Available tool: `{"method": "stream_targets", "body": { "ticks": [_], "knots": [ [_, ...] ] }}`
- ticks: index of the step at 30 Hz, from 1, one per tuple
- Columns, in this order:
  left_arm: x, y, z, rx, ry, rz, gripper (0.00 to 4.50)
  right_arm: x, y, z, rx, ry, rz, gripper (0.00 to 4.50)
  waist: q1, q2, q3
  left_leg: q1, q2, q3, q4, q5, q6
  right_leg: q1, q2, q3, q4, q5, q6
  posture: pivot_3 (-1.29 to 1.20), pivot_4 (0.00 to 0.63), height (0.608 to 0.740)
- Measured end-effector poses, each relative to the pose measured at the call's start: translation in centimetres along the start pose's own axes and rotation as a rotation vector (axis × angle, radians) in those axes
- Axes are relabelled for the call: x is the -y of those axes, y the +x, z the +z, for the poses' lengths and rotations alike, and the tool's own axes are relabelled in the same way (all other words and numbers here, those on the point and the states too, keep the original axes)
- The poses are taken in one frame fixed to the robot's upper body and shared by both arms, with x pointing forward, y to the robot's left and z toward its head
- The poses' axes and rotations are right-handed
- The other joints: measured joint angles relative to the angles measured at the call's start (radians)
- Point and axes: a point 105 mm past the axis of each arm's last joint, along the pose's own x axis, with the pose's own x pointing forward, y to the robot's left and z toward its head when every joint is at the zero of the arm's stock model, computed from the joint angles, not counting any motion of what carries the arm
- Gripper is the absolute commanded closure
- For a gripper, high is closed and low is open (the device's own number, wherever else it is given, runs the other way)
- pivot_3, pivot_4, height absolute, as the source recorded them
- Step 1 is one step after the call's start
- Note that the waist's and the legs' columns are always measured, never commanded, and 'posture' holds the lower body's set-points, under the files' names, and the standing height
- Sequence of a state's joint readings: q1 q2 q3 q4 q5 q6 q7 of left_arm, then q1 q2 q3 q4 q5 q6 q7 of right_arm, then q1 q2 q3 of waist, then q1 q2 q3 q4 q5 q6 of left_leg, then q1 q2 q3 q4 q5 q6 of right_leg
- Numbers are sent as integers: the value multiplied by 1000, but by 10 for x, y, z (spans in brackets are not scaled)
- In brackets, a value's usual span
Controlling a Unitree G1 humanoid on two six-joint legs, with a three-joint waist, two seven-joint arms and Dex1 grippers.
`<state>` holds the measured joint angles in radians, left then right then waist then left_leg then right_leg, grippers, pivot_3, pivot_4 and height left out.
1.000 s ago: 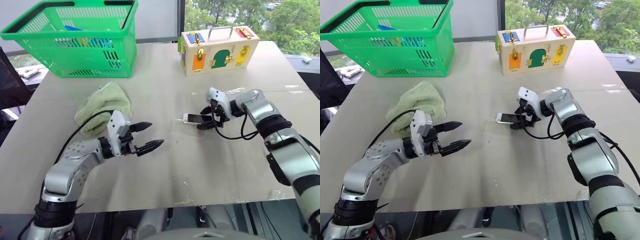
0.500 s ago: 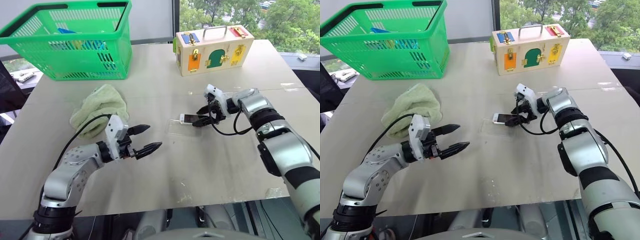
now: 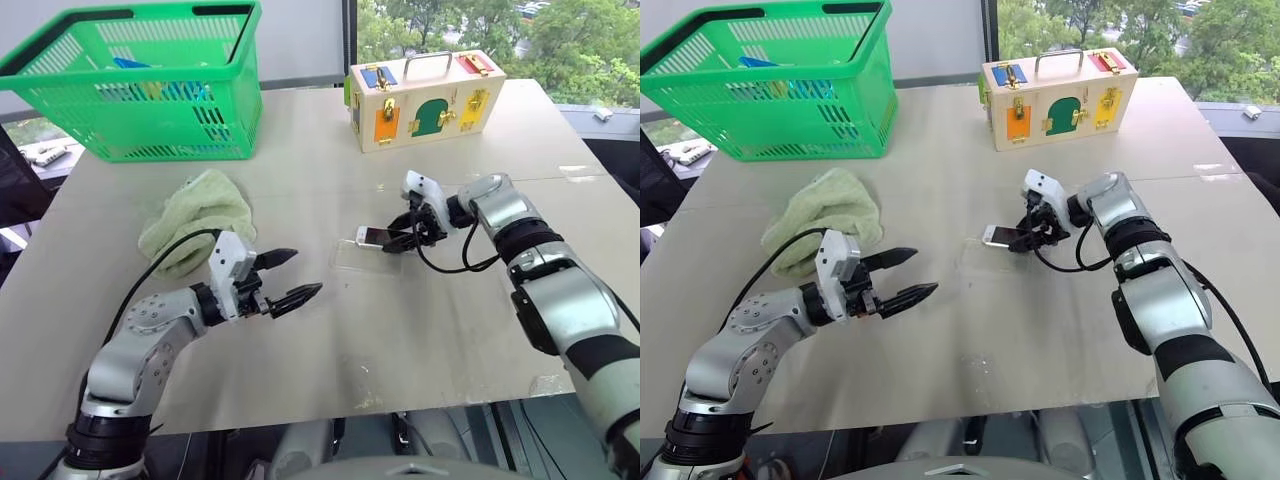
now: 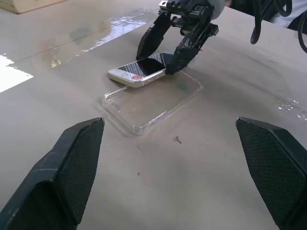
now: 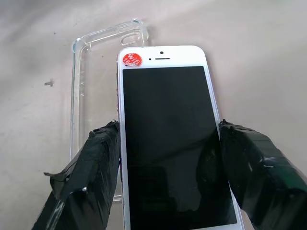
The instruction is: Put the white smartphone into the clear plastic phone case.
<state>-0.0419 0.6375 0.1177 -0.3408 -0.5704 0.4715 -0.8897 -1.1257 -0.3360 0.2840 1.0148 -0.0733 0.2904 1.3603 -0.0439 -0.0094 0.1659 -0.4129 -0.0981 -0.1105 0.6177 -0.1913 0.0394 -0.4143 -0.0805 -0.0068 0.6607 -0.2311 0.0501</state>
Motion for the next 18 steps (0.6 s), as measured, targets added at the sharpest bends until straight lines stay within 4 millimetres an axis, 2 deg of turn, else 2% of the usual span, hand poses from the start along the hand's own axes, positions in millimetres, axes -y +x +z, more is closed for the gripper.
{"method": "stream_targets", "body": {
  "ticks": [5,11,18],
  "knots": [
    [-4,-1,-4,-3,2,12,0,-11,-1,8,42,-23,13,1757,4,1,1,-3,0,0,0,1,-2,-3,-1,0,0,0,0,0,150,740],
    [-7,0,-5,2,5,7,0,-30,-15,35,92,-134,-23,1757,10,1,1,-3,0,0,-1,0,0,-3,-1,-1,-1,0,0,0,150,740],
    [-10,1,-5,2,12,13,0,-51,-8,24,25,-167,-68,1757,12,1,1,-3,0,0,-1,0,0,-3,-2,-1,0,0,0,0,150,740]
  ]
}}
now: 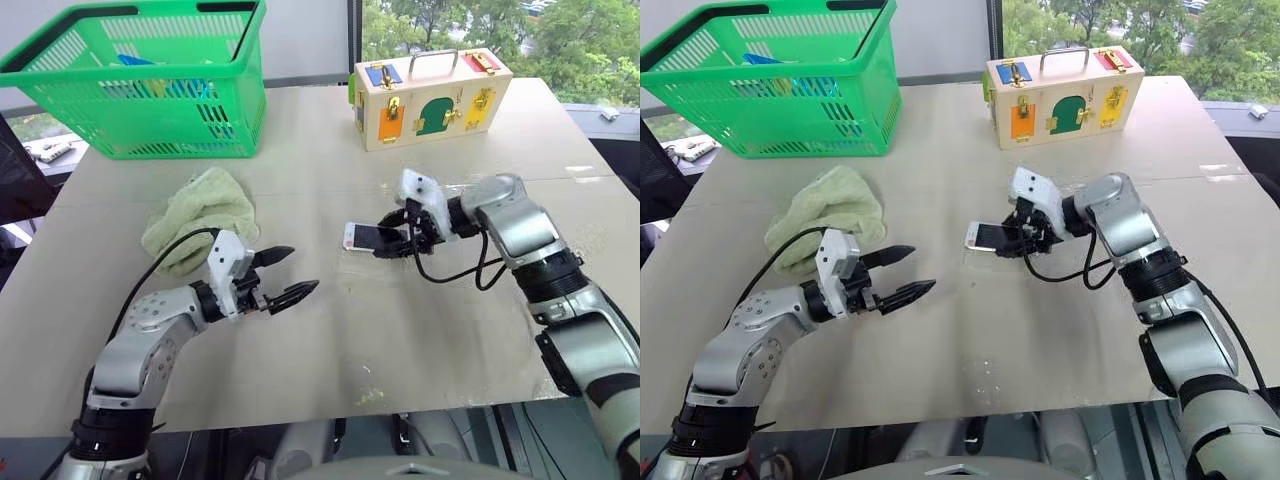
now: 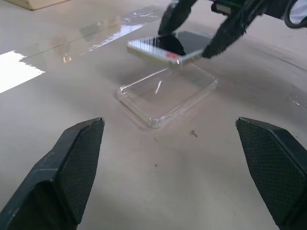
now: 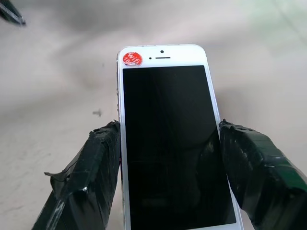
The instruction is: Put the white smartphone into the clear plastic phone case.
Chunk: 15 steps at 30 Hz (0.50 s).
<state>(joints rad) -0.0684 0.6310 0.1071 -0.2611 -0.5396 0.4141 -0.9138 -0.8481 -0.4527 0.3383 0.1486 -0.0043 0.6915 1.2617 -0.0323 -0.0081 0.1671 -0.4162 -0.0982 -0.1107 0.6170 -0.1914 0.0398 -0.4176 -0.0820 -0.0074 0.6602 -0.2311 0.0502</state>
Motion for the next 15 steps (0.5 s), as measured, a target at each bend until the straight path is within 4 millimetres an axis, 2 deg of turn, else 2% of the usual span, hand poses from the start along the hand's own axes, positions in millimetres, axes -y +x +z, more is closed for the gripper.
{"method": "stream_targets", "body": {
  "ticks": [6,15],
  "knots": [
    [-2,1,2,0,6,5,0,-3,6,-11,-99,58,-80,1757,2,0,0,0,0,0,0,0,0,0,0,0,0,0,0,0,150,740],
    [-6,5,8,3,7,19,0,-7,15,-14,-154,42,-116,1757,1,0,0,0,0,0,0,0,0,0,0,-1,0,0,0,0,150,740]
  ]
}}
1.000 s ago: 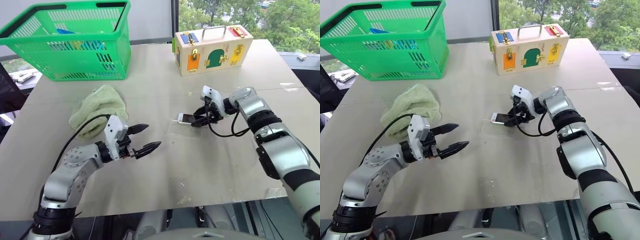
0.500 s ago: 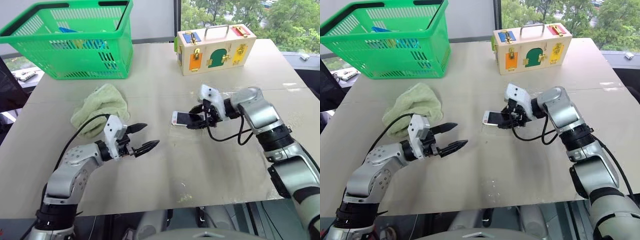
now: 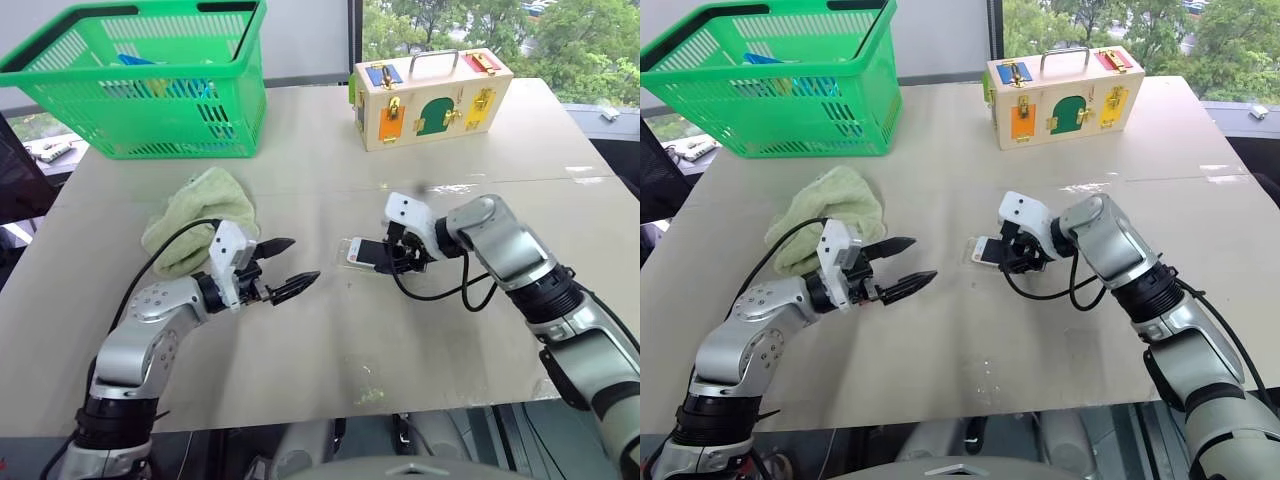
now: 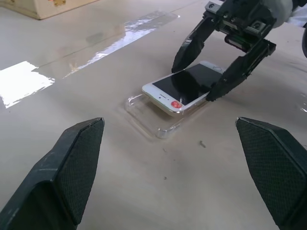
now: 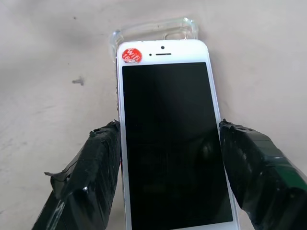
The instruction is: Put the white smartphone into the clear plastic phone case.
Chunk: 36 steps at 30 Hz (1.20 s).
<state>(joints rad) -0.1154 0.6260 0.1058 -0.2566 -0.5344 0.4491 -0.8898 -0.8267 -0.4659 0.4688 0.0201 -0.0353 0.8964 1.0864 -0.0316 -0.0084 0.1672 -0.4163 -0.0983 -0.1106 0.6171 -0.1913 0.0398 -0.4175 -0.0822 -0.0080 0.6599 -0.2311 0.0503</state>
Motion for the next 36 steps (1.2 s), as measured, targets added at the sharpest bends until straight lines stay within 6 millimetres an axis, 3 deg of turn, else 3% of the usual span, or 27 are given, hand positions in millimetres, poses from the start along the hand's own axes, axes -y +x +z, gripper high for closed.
{"method": "stream_targets", "body": {
  "ticks": [11,34,36],
  "knots": [
    [3,-1,-3,-4,-9,-1,0,-10,6,4,-42,-110,-38,1757,-2,0,0,0,0,0,0,0,0,0,0,0,0,0,0,0,150,740],
    [1,-3,-8,-5,8,0,0,-5,13,6,-30,-90,-53,1757,-8,-1,-1,3,1,0,0,0,0,2,1,0,0,0,0,0,150,740],
    [-1,-4,-11,-9,-1,6,0,-5,13,6,-22,-106,-49,684,-8,-1,-1,2,1,0,1,0,0,2,1,0,0,0,0,0,150,740]
  ]
}}
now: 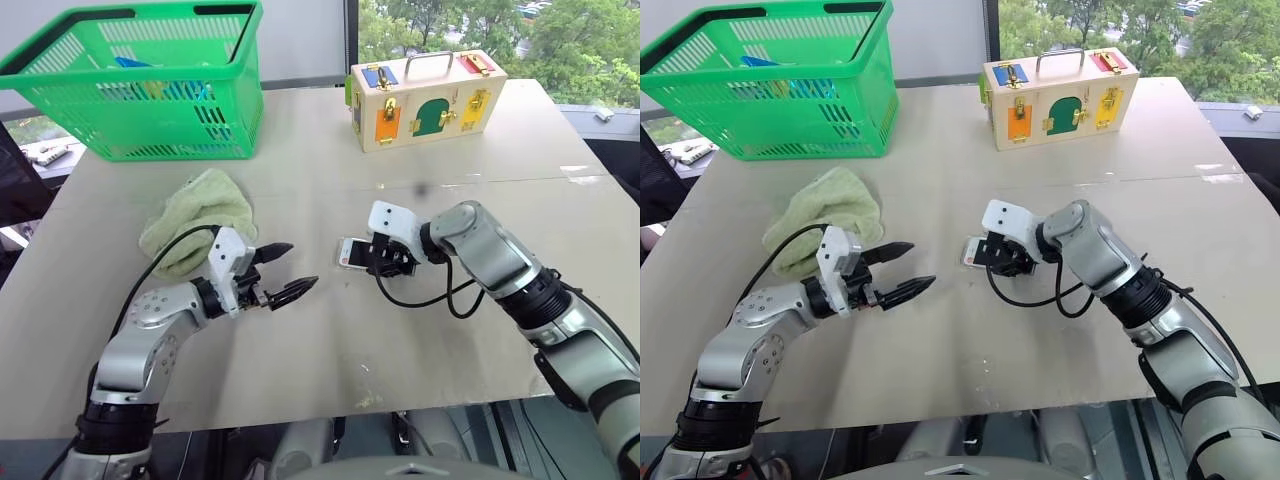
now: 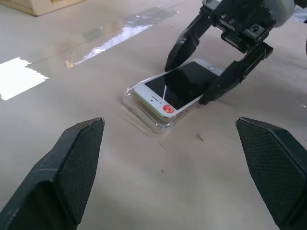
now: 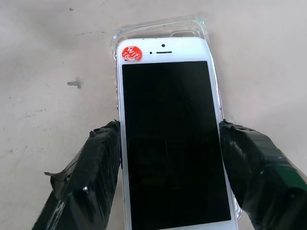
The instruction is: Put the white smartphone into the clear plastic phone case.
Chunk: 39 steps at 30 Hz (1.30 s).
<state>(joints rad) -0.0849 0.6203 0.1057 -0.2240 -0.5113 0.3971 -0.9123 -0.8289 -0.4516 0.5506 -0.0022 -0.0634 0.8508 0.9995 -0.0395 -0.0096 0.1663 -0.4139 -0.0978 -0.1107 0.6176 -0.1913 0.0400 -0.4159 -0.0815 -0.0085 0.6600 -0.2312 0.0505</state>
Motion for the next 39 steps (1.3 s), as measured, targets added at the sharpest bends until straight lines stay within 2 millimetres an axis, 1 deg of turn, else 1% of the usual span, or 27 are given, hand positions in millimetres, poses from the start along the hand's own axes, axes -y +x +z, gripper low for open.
{"method": "stream_targets", "body": {
  "ticks": [1,2,4,6,9,12,13,14,15,16,18,20,21,22,24,31,39],
  "knots": [
    [0,0,0,0,0,0,0,-1,1,-2,0,1,4,301,1,0,0,0,0,0,0,0,0,0,0,0,0,0,0,0,150,740],
    [0,0,0,0,1,0,0,-2,2,-4,-2,6,9,67,3,0,0,-1,0,0,0,0,0,0,0,0,0,0,0,0,150,740],
    [0,0,0,1,2,0,0,-4,4,-8,0,11,15,67,5,0,0,-2,0,0,0,0,0,0,0,0,0,0,0,0,150,740],
    [0,0,1,2,3,0,0,-2,1,-6,14,22,13,67,5,0,0,-2,0,0,0,0,0,0,0,0,-1,0,0,0,150,740],
    [-1,1,2,5,7,0,0,5,-14,0,64,50,-10,67,9,0,0,-2,0,0,0,0,0,0,0,0,-2,0,0,0,150,740],
    [-1,1,2,5,6,-1,0,12,-35,20,173,79,-39,862,10,0,0,-2,0,0,-1,0,0,0,0,0,-2,0,0,0,150,740],
    [-1,1,2,5,5,-1,0,12,-38,24,196,89,-35,1155,10,0,0,-2,0,-1,-1,0,0,0,0,0,-2,0,0,0,150,740],
    [-1,1,2,3,3,0,0,10,-39,29,235,115,-24,1571,9,0,0,-2,0,-1,-1,0,0,0,0,0,-2,0,0,0,150,740],
    [-1,1,2,3,2,-1,0,8,-38,33,251,121,-17,1960,8,0,0,-2,0,0,-1,0,0,0,0,0,-2,0,0,0,150,740],
    [-1,1,2,2,1,-1,0,6,-36,36,267,131,-9,2451,7,0,0,-2,0,-1,-1,0,0,0,0,0,-2,0,0,0,150,740],
    [-1,1,2,2,2,-1,0,4,-27,40,289,156,-6,3282,7,0,0,-2,0,0,-1,0,0,0,-1,0,-2,0,0,0,150,740],
    [-1,2,3,2,4,-2,0,3,-14,34,281,192,-8,4269,8,0,0,-2,0,0,-1,0,0,0,-1,0,-2,0,0,0,150,740],
    [-2,1,3,1,5,-1,0,2,-4,27,258,209,-7,4399,11,0,0,-2,0,-1,-1,0,0,0,-1,0,-2,0,0,0,150,740],
    [-2,1,3,0,4,0,0,0,5,17,225,225,-4,4399,12,0,0,-2,-1,0,-1,0,0,0,-1,0,-2,0,0,0,150,740],
    [-2,1,3,-3,1,1,0,-2,13,8,199,233,0,4399,15,0,0,-2,-1,0,-1,0,0,0,-1,0,-2,0,0,0,150,740],
    [-3,2,5,-5,6,28,0,-4,25,10,156,59,4,4399,7,-1,-1,1,0,0,-1,0,0,1,0,0,-2,0,0,0,150,740],
    [-5,4,8,-4,8,50,0,-7,31,8,128,-80,-3,4399,7,-2,-6,2,0,-1,-1,0,0,3,0,0,-1,0,0,0,150,740]
  ]
}}
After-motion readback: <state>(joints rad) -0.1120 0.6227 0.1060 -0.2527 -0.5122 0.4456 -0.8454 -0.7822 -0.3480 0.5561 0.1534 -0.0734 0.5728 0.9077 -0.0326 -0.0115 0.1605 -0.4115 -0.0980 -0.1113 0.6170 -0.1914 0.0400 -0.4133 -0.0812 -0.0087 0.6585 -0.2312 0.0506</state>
